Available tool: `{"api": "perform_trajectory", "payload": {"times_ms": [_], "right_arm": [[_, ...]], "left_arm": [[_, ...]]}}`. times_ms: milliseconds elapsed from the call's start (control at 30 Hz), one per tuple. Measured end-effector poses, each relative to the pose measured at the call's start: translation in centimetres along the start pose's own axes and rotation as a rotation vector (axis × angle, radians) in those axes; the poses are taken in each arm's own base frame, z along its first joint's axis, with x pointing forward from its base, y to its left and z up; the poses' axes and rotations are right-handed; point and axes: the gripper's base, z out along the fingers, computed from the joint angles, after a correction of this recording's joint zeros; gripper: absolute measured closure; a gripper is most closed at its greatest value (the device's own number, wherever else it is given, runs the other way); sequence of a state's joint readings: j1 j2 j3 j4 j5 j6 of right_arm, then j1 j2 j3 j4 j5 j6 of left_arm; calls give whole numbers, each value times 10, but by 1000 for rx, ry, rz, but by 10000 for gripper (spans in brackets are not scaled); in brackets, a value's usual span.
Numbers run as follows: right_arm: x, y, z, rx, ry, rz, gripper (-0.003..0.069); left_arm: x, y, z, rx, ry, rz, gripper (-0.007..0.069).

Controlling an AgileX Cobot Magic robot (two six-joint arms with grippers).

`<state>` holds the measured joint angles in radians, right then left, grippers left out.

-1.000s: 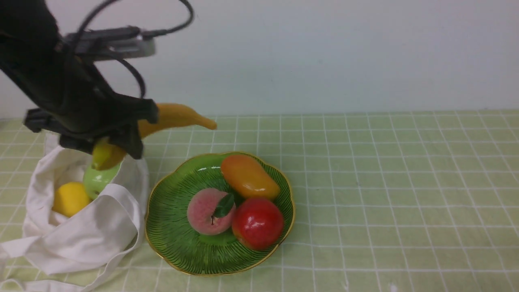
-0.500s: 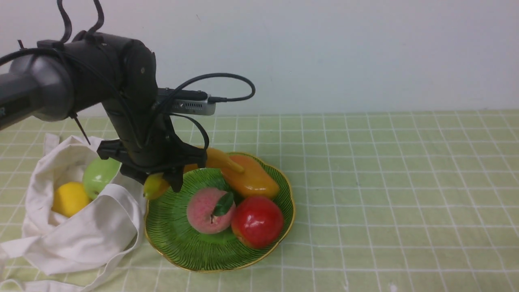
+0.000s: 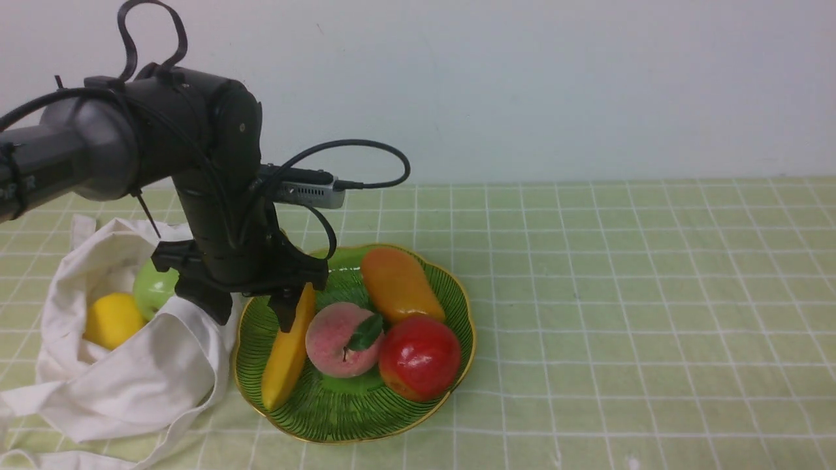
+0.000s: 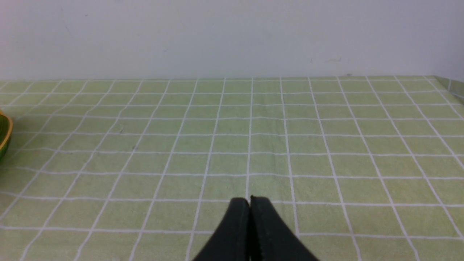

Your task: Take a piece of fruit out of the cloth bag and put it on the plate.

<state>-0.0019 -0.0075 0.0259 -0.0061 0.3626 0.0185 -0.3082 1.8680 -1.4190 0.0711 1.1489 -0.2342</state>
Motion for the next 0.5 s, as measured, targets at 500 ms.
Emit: {"api": "perform_trajectory", "payload": {"times_ms": [500], "right_arm": [[0, 0, 0, 0, 0, 0, 673]], "left_arm": [[4, 0, -69, 75, -148, 80, 98]]}}
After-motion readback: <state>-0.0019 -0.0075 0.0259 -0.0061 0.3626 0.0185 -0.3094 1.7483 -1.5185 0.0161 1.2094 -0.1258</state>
